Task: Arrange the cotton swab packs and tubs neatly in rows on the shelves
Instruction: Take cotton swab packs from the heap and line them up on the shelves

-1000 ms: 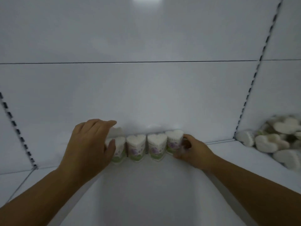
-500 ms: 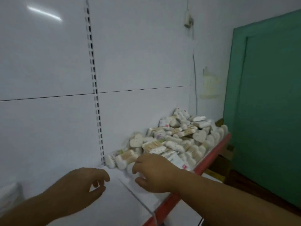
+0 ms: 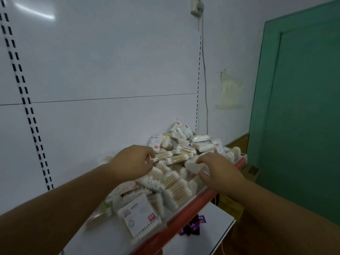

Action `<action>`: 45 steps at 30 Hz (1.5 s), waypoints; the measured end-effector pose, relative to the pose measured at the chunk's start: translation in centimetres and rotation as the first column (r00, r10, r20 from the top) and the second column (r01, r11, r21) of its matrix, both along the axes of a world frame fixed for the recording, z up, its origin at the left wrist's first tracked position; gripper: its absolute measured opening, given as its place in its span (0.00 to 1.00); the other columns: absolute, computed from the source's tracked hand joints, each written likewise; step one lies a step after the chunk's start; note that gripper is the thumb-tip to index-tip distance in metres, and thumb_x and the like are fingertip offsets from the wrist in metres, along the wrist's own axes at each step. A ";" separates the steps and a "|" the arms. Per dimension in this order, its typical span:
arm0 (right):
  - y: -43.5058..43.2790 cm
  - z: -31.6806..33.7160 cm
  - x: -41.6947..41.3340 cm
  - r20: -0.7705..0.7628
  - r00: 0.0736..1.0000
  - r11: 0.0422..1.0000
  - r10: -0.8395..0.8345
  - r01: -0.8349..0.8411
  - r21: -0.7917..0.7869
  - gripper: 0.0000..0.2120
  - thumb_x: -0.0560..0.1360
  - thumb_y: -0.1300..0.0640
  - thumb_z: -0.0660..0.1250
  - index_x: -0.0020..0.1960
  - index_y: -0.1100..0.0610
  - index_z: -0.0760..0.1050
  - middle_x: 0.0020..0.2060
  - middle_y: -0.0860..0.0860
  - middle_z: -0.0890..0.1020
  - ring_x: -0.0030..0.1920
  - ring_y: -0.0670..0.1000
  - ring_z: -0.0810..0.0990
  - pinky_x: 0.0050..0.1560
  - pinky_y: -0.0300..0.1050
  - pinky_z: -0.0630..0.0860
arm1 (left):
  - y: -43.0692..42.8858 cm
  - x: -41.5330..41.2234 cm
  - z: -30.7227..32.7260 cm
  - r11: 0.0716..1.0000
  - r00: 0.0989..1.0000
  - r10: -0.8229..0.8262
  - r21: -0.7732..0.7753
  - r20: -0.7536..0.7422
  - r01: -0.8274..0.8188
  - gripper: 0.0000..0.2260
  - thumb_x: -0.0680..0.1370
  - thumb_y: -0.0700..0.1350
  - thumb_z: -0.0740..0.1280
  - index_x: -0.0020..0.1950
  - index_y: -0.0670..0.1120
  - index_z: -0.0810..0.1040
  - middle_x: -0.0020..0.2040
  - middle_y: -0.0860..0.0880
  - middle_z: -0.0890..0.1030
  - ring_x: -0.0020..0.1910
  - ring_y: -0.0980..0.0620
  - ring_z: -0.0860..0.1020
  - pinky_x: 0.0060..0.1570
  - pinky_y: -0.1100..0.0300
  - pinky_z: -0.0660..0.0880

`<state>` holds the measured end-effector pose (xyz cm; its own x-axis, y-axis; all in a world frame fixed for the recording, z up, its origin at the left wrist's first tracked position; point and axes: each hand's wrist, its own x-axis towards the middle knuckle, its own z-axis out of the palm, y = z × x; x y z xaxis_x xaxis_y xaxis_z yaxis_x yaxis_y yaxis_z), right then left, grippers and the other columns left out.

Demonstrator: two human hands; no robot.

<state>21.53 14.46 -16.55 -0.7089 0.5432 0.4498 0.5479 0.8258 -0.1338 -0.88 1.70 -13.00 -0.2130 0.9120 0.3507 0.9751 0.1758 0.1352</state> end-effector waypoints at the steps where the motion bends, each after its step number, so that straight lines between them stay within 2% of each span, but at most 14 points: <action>1: 1.0 0.2 -0.9 -0.004 1.000 1.000 -0.005 0.005 0.011 0.17 0.76 0.49 0.65 0.64 0.50 0.73 0.61 0.48 0.75 0.61 0.49 0.71 0.61 0.44 0.68 | 1.1 -0.6 0.1 1.000 1.000 0.012 -0.013 0.020 -0.011 0.13 0.77 0.47 0.65 0.61 0.52 0.78 0.50 0.56 0.78 0.52 0.56 0.76 0.53 0.61 0.72; 10: 6.2 1.0 -10.1 0.283 0.956 0.978 0.078 -0.128 0.162 0.16 0.73 0.48 0.66 0.60 0.48 0.78 0.57 0.48 0.77 0.58 0.53 0.72 0.59 0.49 0.68 | 8.4 -5.5 1.4 0.987 0.979 -0.070 -0.131 0.192 0.096 0.14 0.75 0.48 0.70 0.60 0.50 0.79 0.44 0.60 0.77 0.46 0.58 0.76 0.50 0.63 0.74; 13: 7.4 3.2 -10.0 0.066 0.988 0.991 0.137 -0.136 -0.012 0.09 0.74 0.49 0.69 0.50 0.53 0.82 0.50 0.50 0.80 0.52 0.50 0.76 0.55 0.48 0.72 | 9.1 -6.3 1.9 0.996 0.948 -0.087 0.004 0.307 0.090 0.10 0.76 0.47 0.70 0.57 0.50 0.80 0.43 0.58 0.80 0.44 0.59 0.78 0.46 0.68 0.73; 15: 8.4 5.0 -9.6 -0.238 0.961 0.908 0.138 -0.219 -0.358 0.10 0.75 0.53 0.69 0.43 0.60 0.81 0.39 0.50 0.81 0.40 0.48 0.78 0.46 0.44 0.74 | 9.2 -5.9 2.3 0.985 0.767 -0.149 0.163 0.624 0.058 0.07 0.77 0.48 0.69 0.53 0.49 0.79 0.45 0.52 0.82 0.44 0.55 0.80 0.48 0.64 0.76; 18: 9.2 5.8 -10.0 -0.520 0.851 0.498 0.072 -0.482 -0.720 0.10 0.77 0.59 0.66 0.39 0.63 0.75 0.29 0.49 0.75 0.31 0.45 0.74 0.37 0.39 0.74 | 9.4 -4.9 2.6 0.976 0.320 -0.214 0.215 0.923 0.030 0.17 0.71 0.51 0.70 0.58 0.48 0.76 0.49 0.47 0.84 0.50 0.48 0.83 0.52 0.53 0.79; 22: 9.5 5.1 -11.9 -0.586 0.803 0.253 0.111 -0.593 -0.764 0.08 0.78 0.60 0.64 0.45 0.63 0.79 0.37 0.55 0.84 0.38 0.49 0.83 0.42 0.44 0.82 | 9.0 -4.3 1.6 0.986 0.146 -0.153 0.162 0.977 -0.048 0.18 0.72 0.37 0.71 0.61 0.42 0.76 0.52 0.42 0.84 0.50 0.44 0.84 0.45 0.52 0.82; 26: 11.0 4.8 -13.3 -0.408 0.827 0.495 0.387 -0.560 -0.664 0.06 0.77 0.58 0.67 0.51 0.56 0.81 0.43 0.51 0.85 0.41 0.44 0.82 0.48 0.39 0.79 | 6.3 -4.4 0.4 0.945 0.142 -0.158 0.192 0.977 -0.266 0.10 0.77 0.35 0.64 0.57 0.40 0.78 0.47 0.41 0.85 0.40 0.48 0.82 0.34 0.60 0.78; 28: 12.1 4.5 -14.0 -0.042 0.843 0.753 0.537 -0.501 -0.427 0.12 0.74 0.57 0.70 0.57 0.51 0.80 0.48 0.44 0.82 0.45 0.39 0.79 0.50 0.29 0.73 | 4.8 -4.8 0.0 0.889 0.091 -0.210 0.229 0.973 -0.396 0.12 0.77 0.37 0.62 0.60 0.38 0.77 0.48 0.40 0.84 0.41 0.47 0.81 0.34 0.59 0.75; 32: 11.9 3.0 -15.7 0.449 0.760 0.873 0.470 -0.474 -0.113 0.18 0.73 0.47 0.68 0.62 0.47 0.75 0.60 0.46 0.76 0.60 0.48 0.73 0.61 0.42 0.70 | 2.5 -4.2 -0.9 0.814 0.007 -0.293 0.254 0.956 -0.522 0.14 0.79 0.39 0.59 0.62 0.39 0.75 0.48 0.39 0.84 0.42 0.44 0.82 0.31 0.58 0.79; 35: 11.6 2.7 -16.8 0.464 0.778 0.868 0.423 -0.494 0.038 0.11 0.74 0.49 0.64 0.56 0.48 0.73 0.55 0.48 0.78 0.55 0.49 0.75 0.55 0.43 0.71 | 0.9 -3.3 -1.2 0.776 0.032 -0.321 0.282 0.947 -0.564 0.10 0.80 0.37 0.57 0.58 0.43 0.75 0.44 0.41 0.84 0.38 0.44 0.84 0.32 0.54 0.81; 38: 12.2 5.2 -17.5 0.198 0.847 0.870 0.493 -0.477 -0.126 0.04 0.74 0.52 0.66 0.45 0.47 0.70 0.44 0.46 0.78 0.41 0.45 0.75 0.39 0.40 0.69 | -0.4 -3.2 -1.6 0.756 0.056 -0.321 0.291 0.945 -0.586 0.10 0.81 0.37 0.57 0.57 0.45 0.75 0.45 0.42 0.84 0.39 0.46 0.84 0.35 0.53 0.82; 40: 12.2 7.4 -17.5 -0.153 0.817 0.673 0.556 -0.551 -0.494 0.03 0.74 0.58 0.68 0.43 0.51 0.76 0.41 0.49 0.80 0.37 0.47 0.77 0.36 0.40 0.71 | -0.9 -3.1 -1.7 0.739 0.053 -0.331 0.293 0.942 -0.607 0.11 0.81 0.37 0.58 0.59 0.44 0.75 0.47 0.41 0.84 0.41 0.45 0.83 0.35 0.54 0.82; 43: 10.9 9.1 -16.8 -0.468 0.653 0.136 0.596 -0.656 -0.742 0.04 0.70 0.60 0.70 0.42 0.57 0.83 0.42 0.57 0.84 0.40 0.53 0.80 0.41 0.44 0.77 | -0.8 -2.6 -1.6 0.755 0.026 -0.327 0.278 0.945 -0.593 0.12 0.81 0.37 0.58 0.61 0.43 0.75 0.49 0.39 0.84 0.42 0.44 0.83 0.35 0.54 0.82; 45: 9.4 9.0 -16.9 -0.448 0.581 0.125 0.679 -0.694 -0.709 0.05 0.71 0.62 0.70 0.42 0.55 0.85 0.41 0.55 0.85 0.39 0.51 0.82 0.37 0.41 0.79 | -0.5 -1.9 -1.5 0.784 0.036 -0.313 0.280 0.949 -0.554 0.11 0.81 0.42 0.60 0.62 0.42 0.75 0.51 0.39 0.83 0.43 0.44 0.83 0.35 0.54 0.81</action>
<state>4.65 23.89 -7.58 -0.9802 -0.0884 0.1770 -0.1975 0.3789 -0.9041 -2.73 1.25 -14.54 -0.8049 0.5934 0.0019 -0.1748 -0.2401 0.9549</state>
